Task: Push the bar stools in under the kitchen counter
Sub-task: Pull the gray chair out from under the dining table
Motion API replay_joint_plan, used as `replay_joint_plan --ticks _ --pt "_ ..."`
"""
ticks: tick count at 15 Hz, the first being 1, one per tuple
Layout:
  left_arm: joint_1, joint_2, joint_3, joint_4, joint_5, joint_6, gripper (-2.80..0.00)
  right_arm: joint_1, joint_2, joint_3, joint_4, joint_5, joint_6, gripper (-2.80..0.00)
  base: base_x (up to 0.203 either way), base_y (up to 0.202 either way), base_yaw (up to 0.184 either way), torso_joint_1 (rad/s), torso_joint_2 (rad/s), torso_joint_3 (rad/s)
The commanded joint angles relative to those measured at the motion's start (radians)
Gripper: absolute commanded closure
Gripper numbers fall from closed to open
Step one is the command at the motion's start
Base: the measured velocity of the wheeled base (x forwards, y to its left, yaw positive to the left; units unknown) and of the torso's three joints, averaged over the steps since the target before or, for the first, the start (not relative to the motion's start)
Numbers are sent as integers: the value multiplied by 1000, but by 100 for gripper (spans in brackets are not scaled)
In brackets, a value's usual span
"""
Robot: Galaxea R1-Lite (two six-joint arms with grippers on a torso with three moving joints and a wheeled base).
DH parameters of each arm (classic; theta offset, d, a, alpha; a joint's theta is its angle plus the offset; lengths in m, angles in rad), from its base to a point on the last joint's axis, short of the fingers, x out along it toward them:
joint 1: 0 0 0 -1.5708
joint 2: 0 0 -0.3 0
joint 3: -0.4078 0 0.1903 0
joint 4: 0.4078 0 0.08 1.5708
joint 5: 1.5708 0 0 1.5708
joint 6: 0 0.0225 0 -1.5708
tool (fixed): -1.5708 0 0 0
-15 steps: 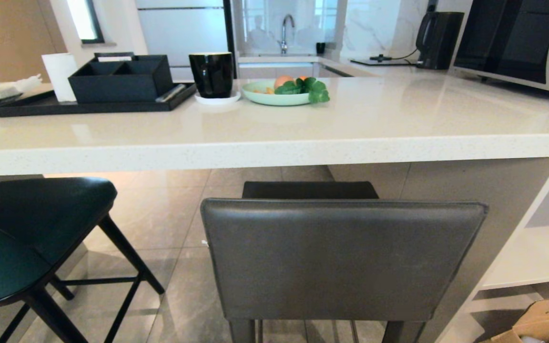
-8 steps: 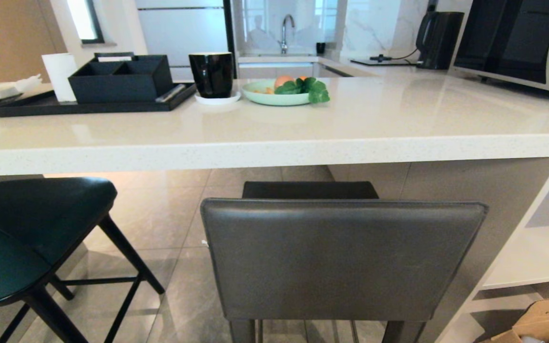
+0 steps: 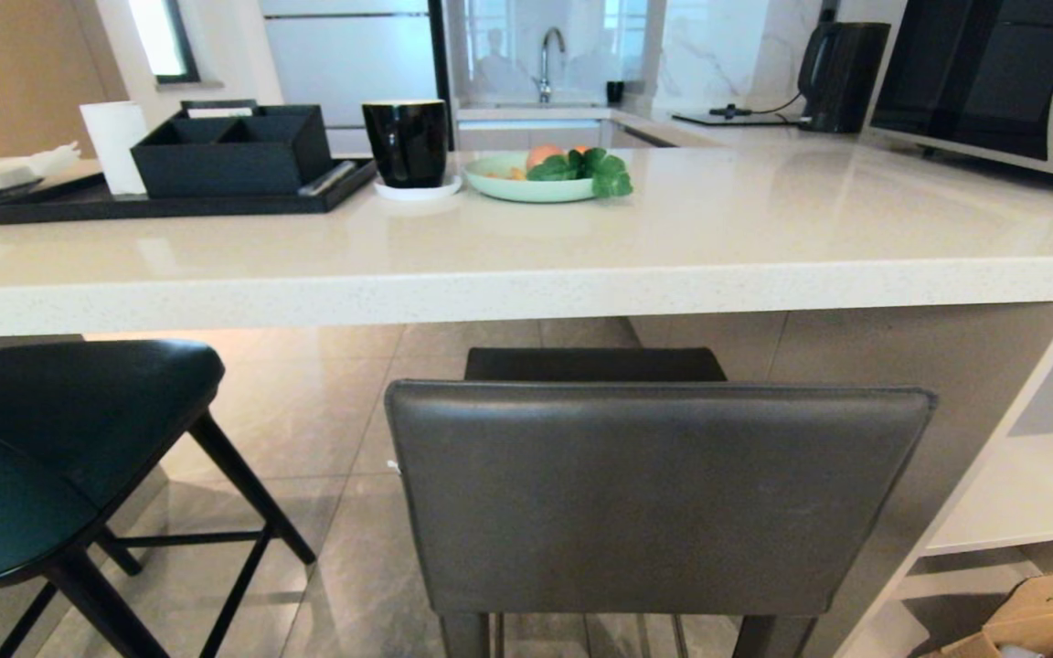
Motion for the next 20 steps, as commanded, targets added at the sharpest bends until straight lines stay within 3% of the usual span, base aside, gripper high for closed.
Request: replay_joint_plan --ticks 1,6,11,15,20 --pt "-43 230 22 -158 -71 -36 -280 15 68 15 24 21 2 -280 0 0 0 0 0 0" --pt "-58 588 193 -574 -247 -75 -280 27 158 22 -12 224 2 -280 0 0 0 0 0 0" --pt "-76 903 193 -930 -362 -80 -280 24 438 8 -230 374 -51 -280 0 0 0 0 0 0" --pt "-148 1027 104 -956 -380 -74 -280 -35 542 -52 -260 493 -80 -280 0 0 0 0 0 0" --pt "-195 1119 63 -962 -375 -72 -280 -196 668 -42 -294 666 -108 -280 0 0 0 0 0 0"
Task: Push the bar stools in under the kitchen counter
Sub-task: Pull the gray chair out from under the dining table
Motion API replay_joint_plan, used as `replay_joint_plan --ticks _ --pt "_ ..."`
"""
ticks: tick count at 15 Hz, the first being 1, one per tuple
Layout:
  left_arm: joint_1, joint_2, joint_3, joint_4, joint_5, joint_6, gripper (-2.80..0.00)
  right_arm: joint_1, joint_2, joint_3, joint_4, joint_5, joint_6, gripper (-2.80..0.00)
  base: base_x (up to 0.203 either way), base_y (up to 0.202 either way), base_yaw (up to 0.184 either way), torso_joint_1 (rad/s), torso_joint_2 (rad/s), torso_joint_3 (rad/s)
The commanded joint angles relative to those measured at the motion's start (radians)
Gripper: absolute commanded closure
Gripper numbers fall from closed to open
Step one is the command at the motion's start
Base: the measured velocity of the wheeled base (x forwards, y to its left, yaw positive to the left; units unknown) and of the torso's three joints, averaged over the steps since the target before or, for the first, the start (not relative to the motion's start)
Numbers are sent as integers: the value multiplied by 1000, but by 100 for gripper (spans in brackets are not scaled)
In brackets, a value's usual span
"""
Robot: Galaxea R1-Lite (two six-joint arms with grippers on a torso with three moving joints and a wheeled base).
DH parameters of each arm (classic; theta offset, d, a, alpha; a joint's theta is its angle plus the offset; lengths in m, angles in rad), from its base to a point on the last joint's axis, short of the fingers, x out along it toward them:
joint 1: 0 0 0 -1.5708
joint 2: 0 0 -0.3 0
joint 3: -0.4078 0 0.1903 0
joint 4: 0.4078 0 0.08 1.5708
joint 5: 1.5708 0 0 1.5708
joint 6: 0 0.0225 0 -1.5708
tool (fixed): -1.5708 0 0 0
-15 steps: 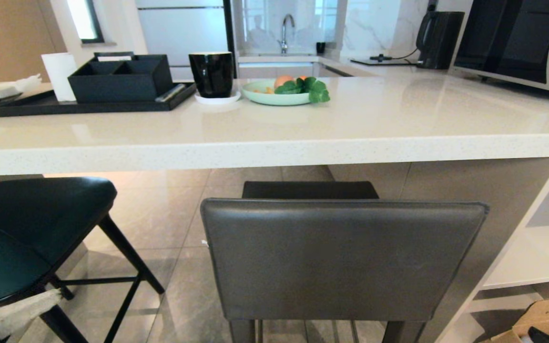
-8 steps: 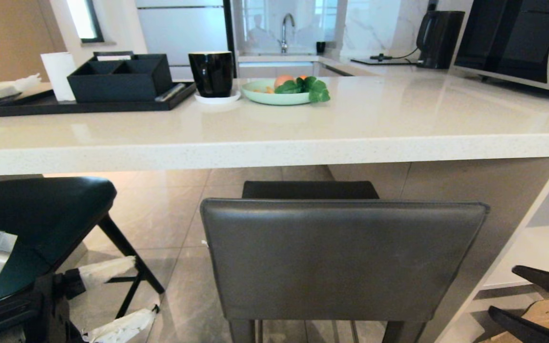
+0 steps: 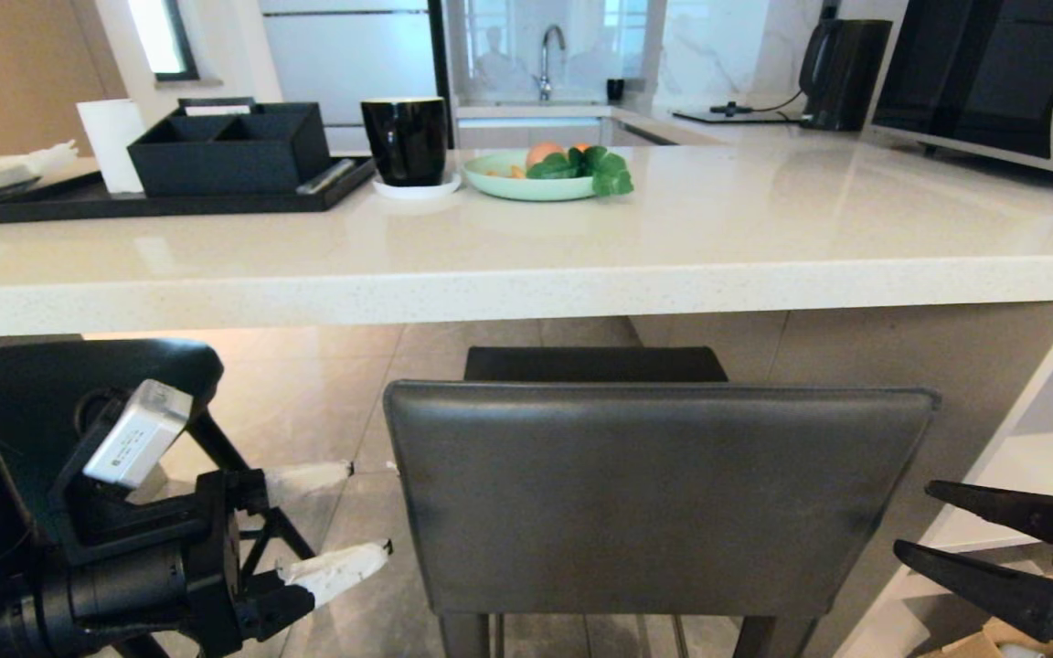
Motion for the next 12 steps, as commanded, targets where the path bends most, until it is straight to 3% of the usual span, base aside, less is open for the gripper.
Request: replay_joint_plan --ticks 1,4,8,12 --pt "-10 79 -1 -28 -6 1 -280 -44 82 11 -36 58 -4 -280 0 0 0 0 0 0" --pt "-27 218 14 -192 -6 -2 -280 -47 151 24 -64 110 -8 -280 0 0 0 0 0 0" --pt "-34 393 19 -413 1 -9 -280 -47 298 29 -213 128 -9 -280 0 0 0 0 0 0" --pt "-39 438 -27 -463 4 -26 -280 -17 380 32 -327 188 -5 -280 0 0 0 0 0 0"
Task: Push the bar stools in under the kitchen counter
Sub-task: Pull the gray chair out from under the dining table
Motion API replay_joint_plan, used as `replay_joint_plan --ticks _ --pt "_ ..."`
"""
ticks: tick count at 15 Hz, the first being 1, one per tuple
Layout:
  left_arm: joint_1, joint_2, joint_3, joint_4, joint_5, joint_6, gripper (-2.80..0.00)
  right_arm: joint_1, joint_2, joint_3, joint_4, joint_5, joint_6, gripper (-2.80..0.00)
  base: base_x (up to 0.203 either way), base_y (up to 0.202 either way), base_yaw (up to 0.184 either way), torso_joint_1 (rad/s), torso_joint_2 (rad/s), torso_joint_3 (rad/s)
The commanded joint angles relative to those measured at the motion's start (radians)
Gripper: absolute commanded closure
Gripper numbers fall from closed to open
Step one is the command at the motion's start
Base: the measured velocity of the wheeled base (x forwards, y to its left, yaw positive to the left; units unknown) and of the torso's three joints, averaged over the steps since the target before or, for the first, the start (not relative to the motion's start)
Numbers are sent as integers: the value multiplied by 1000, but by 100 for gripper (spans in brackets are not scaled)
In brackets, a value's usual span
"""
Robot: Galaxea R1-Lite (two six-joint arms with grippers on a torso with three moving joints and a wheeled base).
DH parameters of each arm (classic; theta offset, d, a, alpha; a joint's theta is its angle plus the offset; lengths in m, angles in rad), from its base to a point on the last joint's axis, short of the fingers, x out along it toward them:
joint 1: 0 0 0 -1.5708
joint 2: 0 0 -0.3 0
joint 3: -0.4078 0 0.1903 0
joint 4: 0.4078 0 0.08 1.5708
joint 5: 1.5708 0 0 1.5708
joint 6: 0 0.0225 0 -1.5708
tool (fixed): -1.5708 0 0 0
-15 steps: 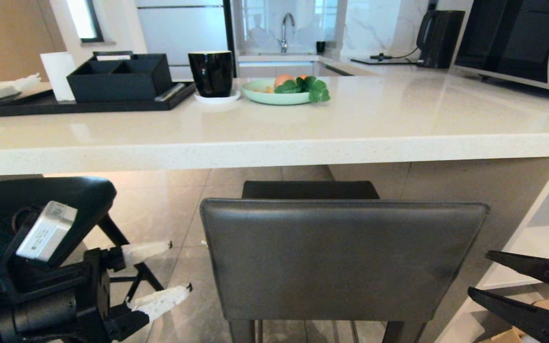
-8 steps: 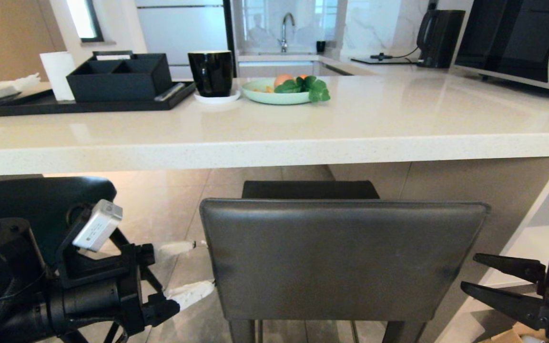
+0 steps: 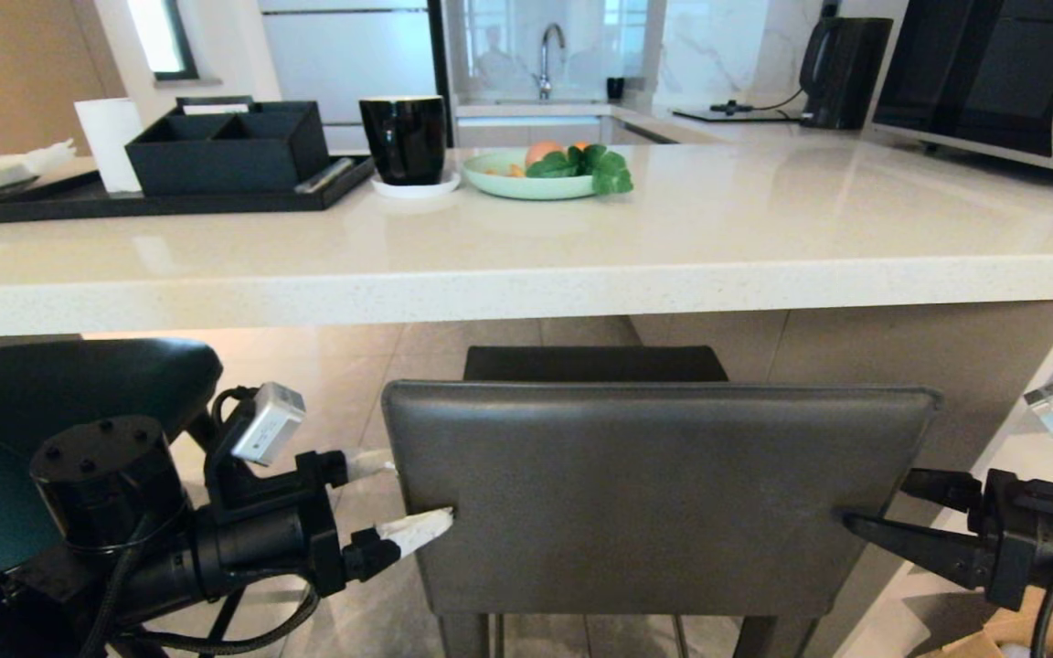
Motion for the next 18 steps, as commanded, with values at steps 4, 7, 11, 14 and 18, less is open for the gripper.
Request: replay_joint_plan --ticks 4,7,11,14,18 --pt "-14 79 -49 -74 -4 -32 -280 12 86 -17 -28 54 2 -280 0 0 0 0 0 0" --pt "-29 120 -28 -94 4 -40 -280 63 101 -13 -81 52 29 -280 0 0 0 0 0 0" --pt "-52 107 -19 -94 10 -41 -280 118 102 -9 -134 52 79 -280 0 0 0 0 0 0" --pt "-79 88 -23 -94 10 -42 -280 126 101 3 -149 50 82 -280 0 0 0 0 0 0" --pt "-98 47 -17 -94 18 -57 -280 146 102 21 -155 45 85 -280 0 0 0 0 0 0"
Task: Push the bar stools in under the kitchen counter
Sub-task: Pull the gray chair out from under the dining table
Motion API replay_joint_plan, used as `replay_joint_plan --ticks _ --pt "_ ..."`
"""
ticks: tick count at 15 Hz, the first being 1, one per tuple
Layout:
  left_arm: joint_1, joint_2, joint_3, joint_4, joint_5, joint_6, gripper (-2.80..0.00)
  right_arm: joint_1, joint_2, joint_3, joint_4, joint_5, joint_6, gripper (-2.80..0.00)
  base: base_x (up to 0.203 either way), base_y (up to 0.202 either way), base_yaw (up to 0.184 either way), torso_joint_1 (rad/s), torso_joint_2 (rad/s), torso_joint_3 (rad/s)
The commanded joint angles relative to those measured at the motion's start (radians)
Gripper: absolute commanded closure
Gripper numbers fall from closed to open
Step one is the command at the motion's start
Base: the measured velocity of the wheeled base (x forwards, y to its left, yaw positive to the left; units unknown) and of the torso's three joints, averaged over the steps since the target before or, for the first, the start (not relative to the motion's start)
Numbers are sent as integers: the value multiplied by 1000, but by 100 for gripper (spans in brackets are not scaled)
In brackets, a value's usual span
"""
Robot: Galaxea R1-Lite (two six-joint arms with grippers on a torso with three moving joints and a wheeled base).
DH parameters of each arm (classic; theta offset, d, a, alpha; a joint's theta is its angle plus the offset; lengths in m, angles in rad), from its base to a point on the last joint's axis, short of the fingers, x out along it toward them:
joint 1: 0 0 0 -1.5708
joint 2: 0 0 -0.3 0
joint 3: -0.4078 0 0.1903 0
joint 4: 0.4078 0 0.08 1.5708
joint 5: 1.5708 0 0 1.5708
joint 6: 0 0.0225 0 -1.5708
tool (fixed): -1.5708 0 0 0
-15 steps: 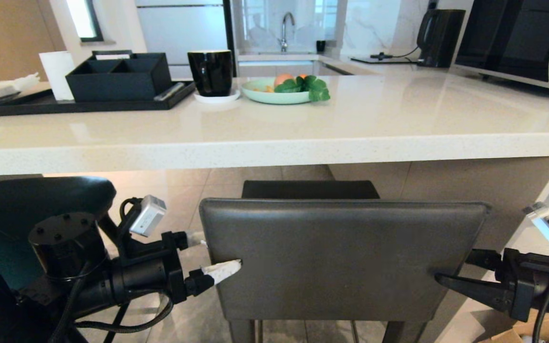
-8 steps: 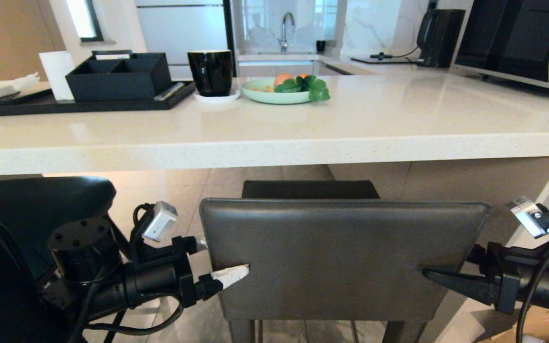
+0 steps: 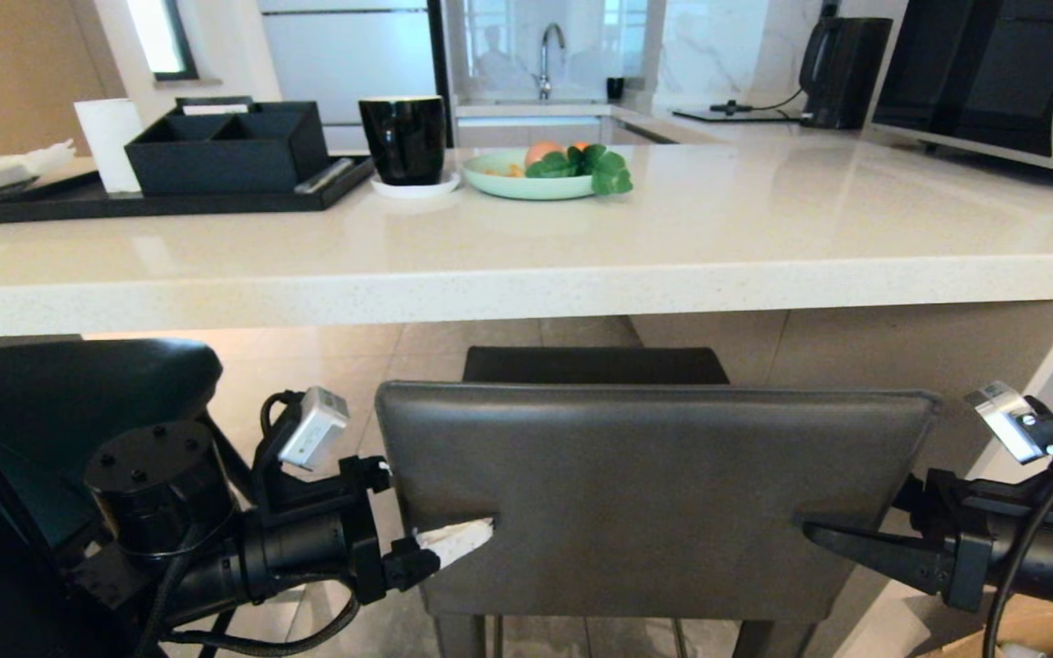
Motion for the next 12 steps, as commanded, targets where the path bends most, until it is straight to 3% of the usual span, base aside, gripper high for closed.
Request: replay_joint_plan --ticks 1,6,12 --pt "-13 -19 2 -9 -5 -2 -280 22 -2 2 -4 -7 6 -280 0 0 0 0 0 0" --pt "-66 -19 3 -9 -5 -1 -280 42 2 0 -45 -32 41 -280 0 0 0 0 0 0" --pt "-80 -18 11 -9 -5 -2 -280 41 0 0 -45 -35 42 -280 -178 0 -1 0 3 2"
